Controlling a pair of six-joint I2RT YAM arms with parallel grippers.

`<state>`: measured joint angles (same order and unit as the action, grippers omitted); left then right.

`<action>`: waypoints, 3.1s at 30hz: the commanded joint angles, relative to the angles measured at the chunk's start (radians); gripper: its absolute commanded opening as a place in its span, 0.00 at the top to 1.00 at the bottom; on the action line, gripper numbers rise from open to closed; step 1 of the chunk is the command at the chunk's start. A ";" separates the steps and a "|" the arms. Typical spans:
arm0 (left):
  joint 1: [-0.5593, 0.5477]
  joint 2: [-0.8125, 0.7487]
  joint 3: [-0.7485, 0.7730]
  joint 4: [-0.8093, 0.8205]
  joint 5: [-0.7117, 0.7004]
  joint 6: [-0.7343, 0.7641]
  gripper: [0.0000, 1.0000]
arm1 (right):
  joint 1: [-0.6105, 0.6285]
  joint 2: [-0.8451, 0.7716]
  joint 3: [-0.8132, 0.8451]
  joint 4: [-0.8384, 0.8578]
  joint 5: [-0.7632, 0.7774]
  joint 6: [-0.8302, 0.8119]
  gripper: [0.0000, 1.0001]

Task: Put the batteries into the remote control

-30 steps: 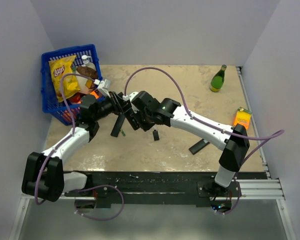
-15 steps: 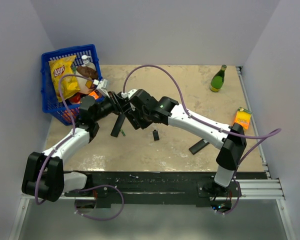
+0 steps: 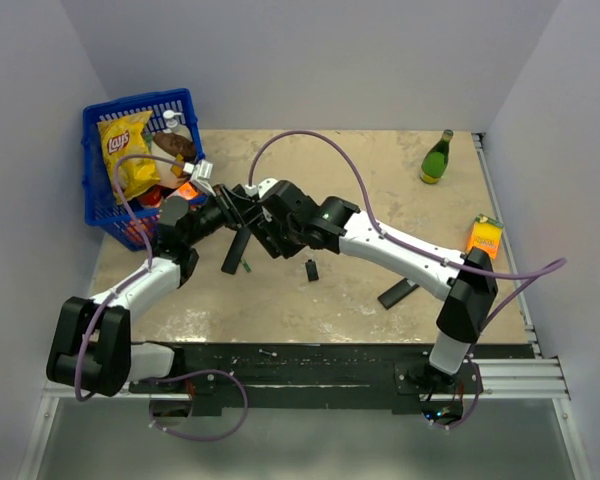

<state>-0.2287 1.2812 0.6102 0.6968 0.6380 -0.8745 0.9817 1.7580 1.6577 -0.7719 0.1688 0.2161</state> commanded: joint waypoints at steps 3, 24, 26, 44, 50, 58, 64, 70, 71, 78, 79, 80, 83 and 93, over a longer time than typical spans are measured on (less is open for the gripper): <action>-0.006 -0.008 -0.012 0.135 0.069 -0.204 1.00 | 0.000 -0.049 -0.016 0.105 0.008 -0.041 0.98; -0.050 -0.181 -0.139 0.111 -0.078 -0.412 1.00 | 0.000 -0.034 0.071 -0.102 -0.158 -0.106 0.87; -0.050 -0.180 -0.174 0.153 -0.089 -0.457 1.00 | 0.000 -0.029 0.076 -0.106 -0.155 -0.104 0.84; -0.049 -0.191 -0.276 0.237 -0.130 -0.494 1.00 | 0.000 -0.005 0.165 -0.147 -0.134 -0.096 0.61; -0.050 -0.180 -0.305 0.283 -0.133 -0.531 1.00 | 0.000 -0.028 0.163 -0.144 -0.111 -0.086 0.57; -0.050 -0.160 -0.352 0.346 -0.139 -0.581 1.00 | -0.002 -0.054 0.186 -0.135 -0.019 -0.101 0.53; -0.050 -0.164 -0.365 0.360 -0.138 -0.592 1.00 | -0.002 -0.061 0.191 -0.126 0.006 -0.104 0.50; -0.050 -0.155 -0.386 0.401 -0.144 -0.621 1.00 | -0.021 -0.189 0.068 -0.009 -0.084 -0.063 0.43; -0.050 -0.154 -0.391 0.423 -0.143 -0.627 1.00 | -0.029 -0.212 0.042 0.009 -0.106 -0.055 0.42; -0.050 -0.137 -0.428 0.520 -0.161 -0.690 1.00 | -0.175 -0.500 -0.297 0.265 -0.412 0.046 0.29; -0.050 -0.140 -0.428 0.524 -0.161 -0.693 1.00 | -0.179 -0.520 -0.359 0.316 -0.431 0.074 0.27; -0.050 -0.141 -0.428 0.524 -0.164 -0.693 1.00 | -0.181 -0.535 -0.387 0.338 -0.445 0.087 0.24; -0.050 -0.146 -0.426 0.526 -0.170 -0.698 1.00 | -0.184 -0.581 -0.467 0.396 -0.485 0.134 0.22; -0.050 -0.154 -0.408 0.524 -0.179 -0.699 1.00 | -0.186 -0.597 -0.616 0.577 -0.555 0.243 0.21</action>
<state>-0.2764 1.1454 0.1829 1.1442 0.4755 -1.5574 0.7956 1.1763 1.0531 -0.3229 -0.3382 0.4049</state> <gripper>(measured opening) 0.247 0.799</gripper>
